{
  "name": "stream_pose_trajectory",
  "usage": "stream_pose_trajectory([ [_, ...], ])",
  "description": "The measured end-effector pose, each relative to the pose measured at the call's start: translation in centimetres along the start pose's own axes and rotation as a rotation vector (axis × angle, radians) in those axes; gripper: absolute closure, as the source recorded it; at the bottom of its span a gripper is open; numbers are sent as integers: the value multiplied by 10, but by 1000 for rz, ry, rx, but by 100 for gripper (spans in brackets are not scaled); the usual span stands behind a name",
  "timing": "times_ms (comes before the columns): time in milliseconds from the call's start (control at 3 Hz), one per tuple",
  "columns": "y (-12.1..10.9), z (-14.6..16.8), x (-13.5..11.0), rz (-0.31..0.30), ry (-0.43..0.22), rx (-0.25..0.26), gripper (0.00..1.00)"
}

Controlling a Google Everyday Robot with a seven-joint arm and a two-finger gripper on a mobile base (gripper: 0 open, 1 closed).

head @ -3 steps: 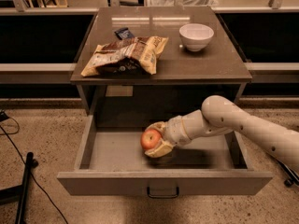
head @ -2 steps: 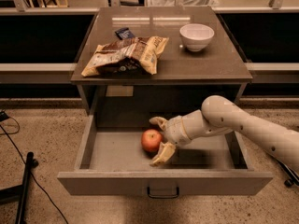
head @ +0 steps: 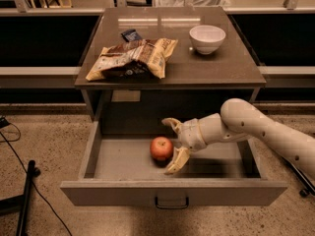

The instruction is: Place apple into top drawer

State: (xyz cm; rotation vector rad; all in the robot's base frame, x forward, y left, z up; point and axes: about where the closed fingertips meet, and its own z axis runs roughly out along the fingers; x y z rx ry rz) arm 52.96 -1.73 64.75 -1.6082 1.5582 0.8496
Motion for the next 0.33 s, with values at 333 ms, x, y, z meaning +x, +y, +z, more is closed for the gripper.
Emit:
stream_pose_trajectory([
  [333, 0, 0, 0, 0, 0, 0, 0],
])
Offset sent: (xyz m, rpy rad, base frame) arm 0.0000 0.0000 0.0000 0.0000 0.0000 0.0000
